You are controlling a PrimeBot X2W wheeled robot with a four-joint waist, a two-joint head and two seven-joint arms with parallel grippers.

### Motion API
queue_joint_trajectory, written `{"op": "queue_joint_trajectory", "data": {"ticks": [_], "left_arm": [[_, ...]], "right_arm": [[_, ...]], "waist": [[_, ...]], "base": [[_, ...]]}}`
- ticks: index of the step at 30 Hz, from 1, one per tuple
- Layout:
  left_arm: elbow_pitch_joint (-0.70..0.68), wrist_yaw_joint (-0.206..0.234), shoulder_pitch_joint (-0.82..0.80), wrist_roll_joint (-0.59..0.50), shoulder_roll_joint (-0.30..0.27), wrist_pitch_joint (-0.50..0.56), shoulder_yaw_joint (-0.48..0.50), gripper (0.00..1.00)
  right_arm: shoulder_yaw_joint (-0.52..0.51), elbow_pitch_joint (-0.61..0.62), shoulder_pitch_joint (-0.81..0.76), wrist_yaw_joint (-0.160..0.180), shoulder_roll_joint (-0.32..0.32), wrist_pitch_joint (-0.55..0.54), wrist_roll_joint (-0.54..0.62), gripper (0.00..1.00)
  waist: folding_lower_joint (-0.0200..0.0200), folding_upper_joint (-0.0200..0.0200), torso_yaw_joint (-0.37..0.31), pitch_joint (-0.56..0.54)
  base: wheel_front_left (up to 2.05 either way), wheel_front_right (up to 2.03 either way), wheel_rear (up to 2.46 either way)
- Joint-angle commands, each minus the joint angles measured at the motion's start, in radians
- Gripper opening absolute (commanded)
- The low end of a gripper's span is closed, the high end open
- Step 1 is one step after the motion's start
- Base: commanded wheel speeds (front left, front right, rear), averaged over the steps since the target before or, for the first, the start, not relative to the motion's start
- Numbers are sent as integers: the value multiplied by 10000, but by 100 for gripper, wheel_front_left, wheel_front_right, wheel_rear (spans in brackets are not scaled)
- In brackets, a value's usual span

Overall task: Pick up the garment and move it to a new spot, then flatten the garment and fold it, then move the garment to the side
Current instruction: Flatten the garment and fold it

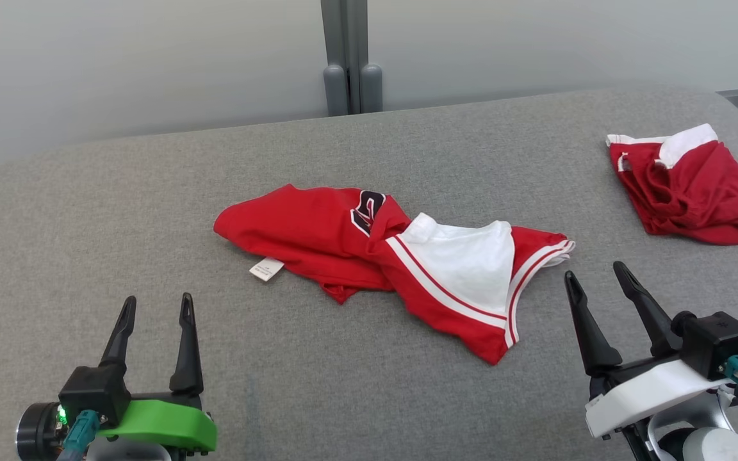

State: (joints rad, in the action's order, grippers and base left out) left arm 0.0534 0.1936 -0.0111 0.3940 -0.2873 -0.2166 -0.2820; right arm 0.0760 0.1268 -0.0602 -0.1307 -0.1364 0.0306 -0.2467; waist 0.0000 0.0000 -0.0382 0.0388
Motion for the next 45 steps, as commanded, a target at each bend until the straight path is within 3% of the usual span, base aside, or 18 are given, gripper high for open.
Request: {"op": "queue_joint_trajectory", "data": {"ticks": [1, 11, 25, 26, 27, 28, 32, 38, 45], "left_arm": [[-109, 59, -103, -47, -13, -24, 5, 100], [-274, -161, -1027, -189, 89, -224, -113, 100], [238, -384, -2111, -538, 326, -459, -140, 100], [256, -395, -2133, -549, 339, -465, -130, 100], [269, -408, -2160, -577, 348, -473, -113, 100], [275, -413, -2175, -598, 351, -480, -102, 100], [311, -364, -2243, -696, 301, -496, -22, 100], [274, -252, -2052, -735, 291, -488, 102, 100], [129, -231, -2220, -828, 373, -491, 46, 100]], "right_arm": [[-4, 27, -53, 0, -11, -21, -69, 100], [495, -560, 211, 0, -132, -305, -292, 100], [2005, -3825, 1356, 0, -213, -308, -442, 100], [2085, -3983, 1401, 0, -216, -356, -475, 49], [2186, -4121, 1457, 0, -232, -348, -495, 18], [2261, -4158, 1495, -1, -258, -284, -513, 0], [2461, -3513, 1685, -3, -419, 308, -580, 0], [2550, -1501, 1769, -1, -579, 544, -1000, 0], [1615, -104, 2635, -1, -961, 189, -826, 0]], "waist": [[0, 0, 48, 67], [0, 0, 530, 1158], [0, 0, 902, 2279], [0, 0, 906, 2293], [0, 0, 911, 2304], [0, 0, 911, 2310], [0, 0, 858, 2297], [0, 0, 627, 2179], [0, 0, 635, 2464]], "base": [[0, 0, 0], [0, 0, 0], [0, 0, 0], [0, 0, 0], [0, 0, 0], [0, 0, 0], [0, 0, 0], [0, 0, 0], [0, 0, 0]]}}
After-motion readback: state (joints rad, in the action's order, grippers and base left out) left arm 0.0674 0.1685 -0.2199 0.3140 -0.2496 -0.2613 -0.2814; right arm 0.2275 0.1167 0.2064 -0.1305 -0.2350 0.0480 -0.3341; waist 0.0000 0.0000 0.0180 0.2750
